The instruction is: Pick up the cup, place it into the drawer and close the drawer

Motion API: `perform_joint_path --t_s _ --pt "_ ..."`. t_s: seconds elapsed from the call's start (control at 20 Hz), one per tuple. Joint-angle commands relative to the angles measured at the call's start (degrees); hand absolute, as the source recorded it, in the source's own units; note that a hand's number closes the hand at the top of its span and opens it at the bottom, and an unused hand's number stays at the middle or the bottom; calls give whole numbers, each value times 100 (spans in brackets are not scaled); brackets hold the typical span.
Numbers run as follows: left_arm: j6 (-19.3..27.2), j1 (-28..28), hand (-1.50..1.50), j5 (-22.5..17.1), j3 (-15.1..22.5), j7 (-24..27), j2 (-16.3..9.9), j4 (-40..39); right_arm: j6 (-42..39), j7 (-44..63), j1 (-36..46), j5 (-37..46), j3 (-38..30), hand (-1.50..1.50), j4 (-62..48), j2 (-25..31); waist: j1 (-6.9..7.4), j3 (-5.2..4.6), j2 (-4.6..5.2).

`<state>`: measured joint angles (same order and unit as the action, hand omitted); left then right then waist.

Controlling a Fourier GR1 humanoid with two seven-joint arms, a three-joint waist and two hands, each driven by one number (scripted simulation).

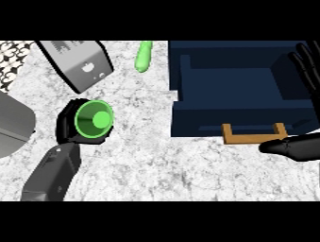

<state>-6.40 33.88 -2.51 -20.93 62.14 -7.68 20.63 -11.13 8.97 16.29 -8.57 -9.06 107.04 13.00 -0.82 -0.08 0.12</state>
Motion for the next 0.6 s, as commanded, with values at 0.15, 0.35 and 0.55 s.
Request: perform_joint_path --t_s 0.15,0.35,0.55 --pt "-119 892 150 56 448 -644 426 903 175 -249 -124 413 259 -150 -106 -226 119 14 -49" --pt "8 1034 150 115 834 -1441 745 1729 33 -267 -251 163 -79 -150 -156 -34 154 19 -69" --pt "345 1450 150 -208 1246 -2467 759 2323 109 -349 -142 362 100 -150 -283 -143 122 13 -47"
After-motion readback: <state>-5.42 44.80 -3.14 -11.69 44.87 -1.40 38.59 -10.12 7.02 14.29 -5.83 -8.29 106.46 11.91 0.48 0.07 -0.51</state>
